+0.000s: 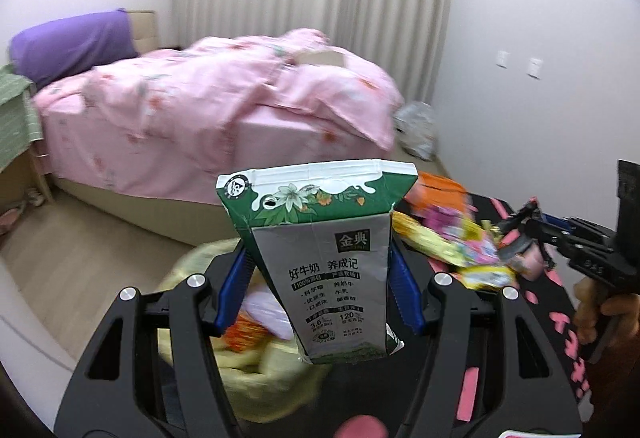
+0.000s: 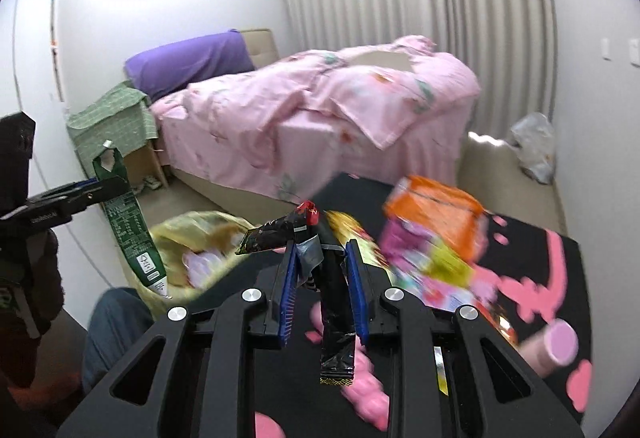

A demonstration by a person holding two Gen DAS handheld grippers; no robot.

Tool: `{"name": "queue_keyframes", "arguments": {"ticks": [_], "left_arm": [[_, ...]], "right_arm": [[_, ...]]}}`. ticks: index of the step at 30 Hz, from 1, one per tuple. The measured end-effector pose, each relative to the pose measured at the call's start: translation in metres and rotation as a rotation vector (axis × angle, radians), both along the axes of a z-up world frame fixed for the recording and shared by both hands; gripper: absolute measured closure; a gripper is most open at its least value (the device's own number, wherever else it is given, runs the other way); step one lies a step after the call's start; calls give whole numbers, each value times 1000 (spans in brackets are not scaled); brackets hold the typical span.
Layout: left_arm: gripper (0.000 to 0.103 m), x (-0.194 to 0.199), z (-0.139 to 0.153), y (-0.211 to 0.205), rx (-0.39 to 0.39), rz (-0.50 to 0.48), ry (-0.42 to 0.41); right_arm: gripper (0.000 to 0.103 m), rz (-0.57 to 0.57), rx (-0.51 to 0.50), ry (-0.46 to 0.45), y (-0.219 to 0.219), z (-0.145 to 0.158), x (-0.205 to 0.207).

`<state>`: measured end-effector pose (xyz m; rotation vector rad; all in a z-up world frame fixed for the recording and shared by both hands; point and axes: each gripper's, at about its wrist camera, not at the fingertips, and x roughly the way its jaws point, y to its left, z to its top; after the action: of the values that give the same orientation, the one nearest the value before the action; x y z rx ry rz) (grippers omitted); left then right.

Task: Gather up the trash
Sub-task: 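Carry the carton and the black strip over the yellow bag and release both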

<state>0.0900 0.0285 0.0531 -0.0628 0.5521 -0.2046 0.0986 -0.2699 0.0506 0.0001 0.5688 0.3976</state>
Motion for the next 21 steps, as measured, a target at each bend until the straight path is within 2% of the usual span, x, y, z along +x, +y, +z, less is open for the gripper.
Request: {"name": "queue_keyframes", "arguments": {"ticks": [3, 7, 10, 13, 18, 21], "left_arm": [[44, 7, 1, 31, 2, 81, 8], [44, 11, -7, 62, -21, 135, 24], [44, 19, -19, 76, -37, 129, 34], [44, 32, -33, 78, -2, 124, 53], [45, 58, -70, 80, 76, 96, 131], [45, 66, -91, 83, 67, 85, 182]], "right_arm": [[79, 46, -14, -19, 31, 6, 15], [79, 111, -31, -22, 72, 3, 34], [79, 164, -47, -1, 105, -9, 52], [79, 194, -40, 28, 122, -21, 64], [79, 246, -24, 94, 145, -46, 92], [79, 271, -28, 138, 157, -62, 107]]}}
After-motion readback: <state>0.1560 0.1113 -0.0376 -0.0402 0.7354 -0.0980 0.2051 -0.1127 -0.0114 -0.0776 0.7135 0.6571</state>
